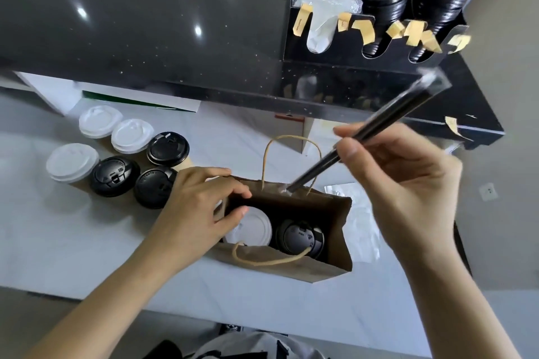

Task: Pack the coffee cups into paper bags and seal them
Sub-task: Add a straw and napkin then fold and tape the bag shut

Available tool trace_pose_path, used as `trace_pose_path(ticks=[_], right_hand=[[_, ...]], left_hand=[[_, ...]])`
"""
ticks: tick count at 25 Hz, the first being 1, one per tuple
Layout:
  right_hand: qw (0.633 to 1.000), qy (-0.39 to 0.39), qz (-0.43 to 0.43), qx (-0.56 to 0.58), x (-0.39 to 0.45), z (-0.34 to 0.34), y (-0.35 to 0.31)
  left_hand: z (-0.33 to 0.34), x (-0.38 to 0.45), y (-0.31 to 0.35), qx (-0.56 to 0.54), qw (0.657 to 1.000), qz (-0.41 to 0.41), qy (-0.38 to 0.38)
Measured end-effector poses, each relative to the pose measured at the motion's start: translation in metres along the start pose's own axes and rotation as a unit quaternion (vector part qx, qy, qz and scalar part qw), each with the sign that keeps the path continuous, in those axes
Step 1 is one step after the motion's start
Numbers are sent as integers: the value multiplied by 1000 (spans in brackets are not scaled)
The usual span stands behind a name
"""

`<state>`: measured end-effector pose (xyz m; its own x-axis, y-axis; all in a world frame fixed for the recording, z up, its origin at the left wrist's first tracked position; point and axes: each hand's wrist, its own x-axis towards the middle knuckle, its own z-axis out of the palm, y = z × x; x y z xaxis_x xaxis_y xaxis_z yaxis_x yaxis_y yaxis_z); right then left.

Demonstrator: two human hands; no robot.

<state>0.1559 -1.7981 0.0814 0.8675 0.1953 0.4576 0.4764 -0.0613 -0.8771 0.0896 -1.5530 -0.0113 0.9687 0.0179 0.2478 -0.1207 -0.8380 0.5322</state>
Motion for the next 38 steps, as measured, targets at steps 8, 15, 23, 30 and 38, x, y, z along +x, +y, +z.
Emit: trace_pose_path(ticks=[8,15,23,30,38], right_hand=[[966,-153,-20,-206,-32,20,58],[810,-292,-106,-497,-26,40,91],[724,-366,-29,-584,-11,68,96],[728,-371,46,-575,-12,64,93],[753,-364,41,-547,-13,61,90]], left_hand=[[-1,1,-1,122,985,28,-122],[-2,0,-1,34,980,-5,-196],[-4,0,1,-17,982,-1,-191],[-5,1,1,-20,983,3,-184],[-3,0,-2,-22,983,7,-180]])
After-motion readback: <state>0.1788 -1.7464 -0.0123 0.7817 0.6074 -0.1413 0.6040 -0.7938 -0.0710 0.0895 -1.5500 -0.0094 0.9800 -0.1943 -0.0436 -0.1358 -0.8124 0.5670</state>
